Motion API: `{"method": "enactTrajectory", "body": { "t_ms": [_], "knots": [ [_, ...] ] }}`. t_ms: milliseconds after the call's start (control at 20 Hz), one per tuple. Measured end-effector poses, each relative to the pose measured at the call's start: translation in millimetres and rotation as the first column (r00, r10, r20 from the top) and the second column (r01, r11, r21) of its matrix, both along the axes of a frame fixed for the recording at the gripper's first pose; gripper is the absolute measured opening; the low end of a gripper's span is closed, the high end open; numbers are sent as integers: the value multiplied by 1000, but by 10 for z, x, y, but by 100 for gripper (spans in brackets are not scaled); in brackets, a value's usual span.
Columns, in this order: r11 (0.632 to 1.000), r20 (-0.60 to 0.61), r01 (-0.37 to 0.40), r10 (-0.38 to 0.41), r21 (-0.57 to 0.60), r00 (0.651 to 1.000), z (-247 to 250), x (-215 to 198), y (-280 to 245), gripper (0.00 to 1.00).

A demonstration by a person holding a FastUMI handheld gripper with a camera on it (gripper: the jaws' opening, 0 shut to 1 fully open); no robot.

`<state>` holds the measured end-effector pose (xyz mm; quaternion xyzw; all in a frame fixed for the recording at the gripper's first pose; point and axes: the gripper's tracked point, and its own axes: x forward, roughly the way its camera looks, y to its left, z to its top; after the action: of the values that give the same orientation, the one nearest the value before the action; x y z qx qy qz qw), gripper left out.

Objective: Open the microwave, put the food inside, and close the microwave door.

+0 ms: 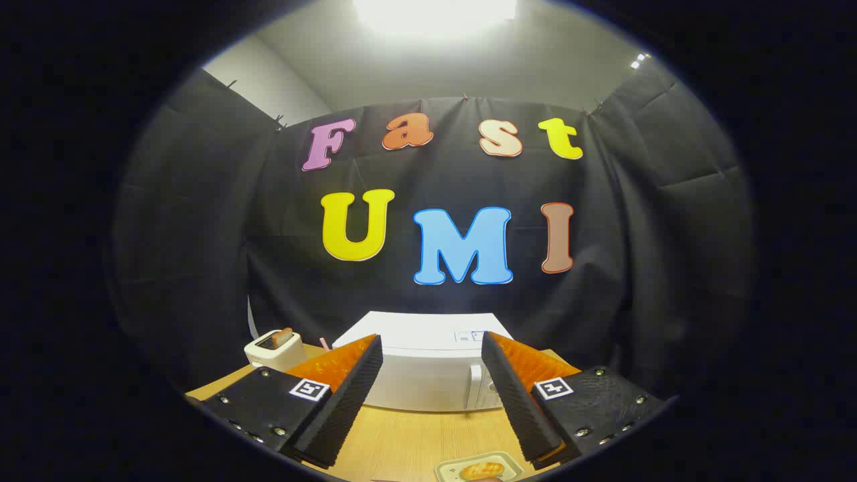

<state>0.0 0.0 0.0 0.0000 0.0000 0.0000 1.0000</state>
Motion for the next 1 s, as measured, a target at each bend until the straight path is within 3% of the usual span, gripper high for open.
{"method": "enactTrajectory", "body": {
  "t_ms": [750, 1000],
  "knots": [
    [1000, 47, -15, 16, -22, 999, 266, -78, 173, 96],
    [998, 98, 11, -4, -65, 995, 331, -71, 137, 96]
  ]
}}
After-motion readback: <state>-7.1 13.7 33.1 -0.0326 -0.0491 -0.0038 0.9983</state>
